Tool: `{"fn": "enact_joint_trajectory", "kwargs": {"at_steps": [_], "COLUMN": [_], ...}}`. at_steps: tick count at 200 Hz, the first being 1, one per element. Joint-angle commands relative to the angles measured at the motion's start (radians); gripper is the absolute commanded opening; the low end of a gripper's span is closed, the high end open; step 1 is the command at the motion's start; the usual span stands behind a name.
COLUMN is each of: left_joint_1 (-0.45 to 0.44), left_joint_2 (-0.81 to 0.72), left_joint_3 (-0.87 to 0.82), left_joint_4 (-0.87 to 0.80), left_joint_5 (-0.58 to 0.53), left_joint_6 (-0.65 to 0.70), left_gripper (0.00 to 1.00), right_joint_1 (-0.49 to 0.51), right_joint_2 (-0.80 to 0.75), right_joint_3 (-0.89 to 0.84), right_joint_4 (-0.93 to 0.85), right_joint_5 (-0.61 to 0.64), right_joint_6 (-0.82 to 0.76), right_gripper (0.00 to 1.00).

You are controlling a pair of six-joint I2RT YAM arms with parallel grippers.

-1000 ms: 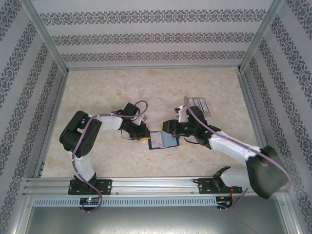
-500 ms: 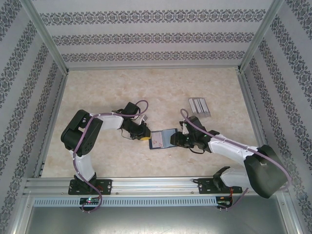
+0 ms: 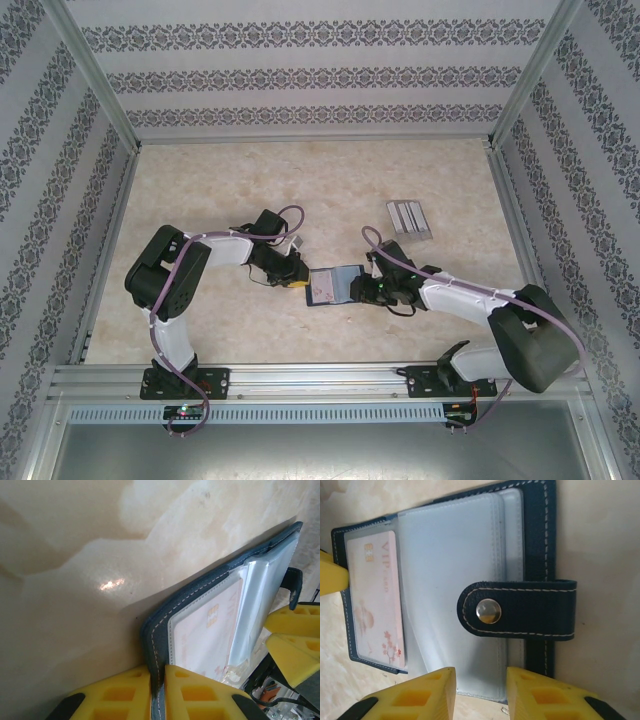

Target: Put the credit cards into the card holder

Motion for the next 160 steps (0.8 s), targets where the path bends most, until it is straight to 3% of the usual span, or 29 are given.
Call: {"fn": "enact_joint_trajectory", "kwargs": {"at_steps": [1, 25, 40, 92, 125, 148, 160], "left_joint_1": [-0.009, -0.009, -0.010, -0.009, -0.011, -0.012, -0.012], "left_joint_2": [0.039, 0.027, 0.031, 0.028, 0.027, 0.024, 0.016], "left_joint_3": [0.001, -0.007, -0.002, 0.001, 0.006, 0.017, 0.016], "left_joint_4": [0.004, 0.016, 0.006, -0.003, -0.007, -0.032, -0.034], "left_joint_5": [-0.029, -0.030, -0.031, -0.032, -0.032, -0.034, -0.037], "left_joint_6": [0.018, 0.009, 0.014, 0.014, 0.016, 0.028, 0.030], "left_gripper": [0.15, 0.15, 0.15, 0.15, 0.15, 0.15, 0.15], "right_joint_1": [0.024, 0.051, 0.056, 0.061, 0.062, 0.062, 0.063], "right_joint_2": [0.040, 0.057, 0.064, 0.058, 0.056, 0.051, 0.044], "right_joint_3": [0.034, 0.062, 0.074, 0.083, 0.089, 0.094, 0.097], "right_joint_4": [0.014, 0.017, 0.009, -0.004, -0.001, -0.002, -0.007], "right_joint_5": [0.012, 0.022, 0.026, 0.037, 0.027, 0.026, 0.027], "right_joint_6": [0.000, -0.003, -0.015, -0.029, -0.039, -0.036, -0.038], "right_gripper": [0.33, 0.30, 0.22, 0.16, 0.02, 0.02, 0.11]}}
